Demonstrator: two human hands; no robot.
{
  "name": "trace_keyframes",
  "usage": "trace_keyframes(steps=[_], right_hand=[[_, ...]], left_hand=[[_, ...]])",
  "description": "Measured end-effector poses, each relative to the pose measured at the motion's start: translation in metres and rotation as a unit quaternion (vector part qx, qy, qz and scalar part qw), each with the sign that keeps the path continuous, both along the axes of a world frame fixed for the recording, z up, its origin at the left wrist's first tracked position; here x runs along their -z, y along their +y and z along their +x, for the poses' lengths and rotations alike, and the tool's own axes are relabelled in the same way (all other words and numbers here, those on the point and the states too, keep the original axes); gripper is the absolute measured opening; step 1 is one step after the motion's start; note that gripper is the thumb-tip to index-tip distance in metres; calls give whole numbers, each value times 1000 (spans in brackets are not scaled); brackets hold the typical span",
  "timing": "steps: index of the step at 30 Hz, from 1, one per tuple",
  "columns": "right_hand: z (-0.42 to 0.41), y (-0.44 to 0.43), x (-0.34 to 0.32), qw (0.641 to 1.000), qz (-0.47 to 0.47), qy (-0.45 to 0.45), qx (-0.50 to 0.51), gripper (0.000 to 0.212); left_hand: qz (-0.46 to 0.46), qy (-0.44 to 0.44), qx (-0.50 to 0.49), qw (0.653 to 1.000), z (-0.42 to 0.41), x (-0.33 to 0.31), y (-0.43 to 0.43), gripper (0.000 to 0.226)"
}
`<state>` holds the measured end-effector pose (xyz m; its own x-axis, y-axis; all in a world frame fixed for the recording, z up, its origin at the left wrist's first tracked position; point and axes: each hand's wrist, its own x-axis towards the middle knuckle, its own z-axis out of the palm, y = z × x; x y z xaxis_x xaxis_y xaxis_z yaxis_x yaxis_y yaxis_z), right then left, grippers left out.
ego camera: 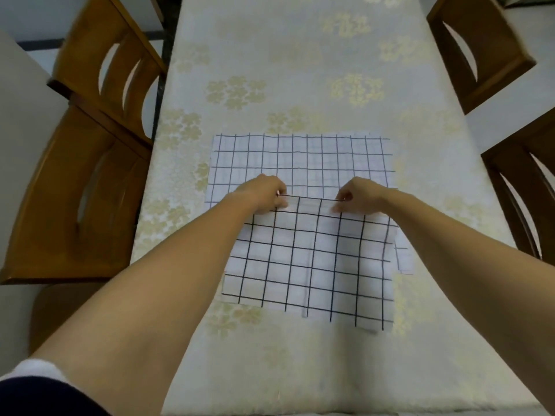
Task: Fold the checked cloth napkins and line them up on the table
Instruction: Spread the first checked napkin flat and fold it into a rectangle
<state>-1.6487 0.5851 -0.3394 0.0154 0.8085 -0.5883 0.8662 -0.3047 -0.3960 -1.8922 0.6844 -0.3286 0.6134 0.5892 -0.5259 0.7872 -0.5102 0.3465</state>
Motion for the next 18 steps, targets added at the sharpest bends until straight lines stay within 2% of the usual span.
trace_keyframes(steps=[5, 8, 11, 15, 18], right_hand=[[20, 10, 2, 999, -12, -31, 2, 43], [34, 12, 0, 999, 9, -18, 41, 30], [45, 8, 5, 996, 33, 10, 87, 36], [52, 4, 17, 993, 61, 9, 101, 43], [52, 1, 20, 987, 88, 32, 130, 40]], left_hand=[[23, -19, -79, 996, -28, 14, 16, 17], [6, -78, -141, 987, -42, 18, 21, 19], [0, -128, -182, 975, -50, 23, 25, 15], [2, -152, -214, 965, -55, 29, 31, 11], [-14, -173, -222, 959, -56, 29, 33, 26]])
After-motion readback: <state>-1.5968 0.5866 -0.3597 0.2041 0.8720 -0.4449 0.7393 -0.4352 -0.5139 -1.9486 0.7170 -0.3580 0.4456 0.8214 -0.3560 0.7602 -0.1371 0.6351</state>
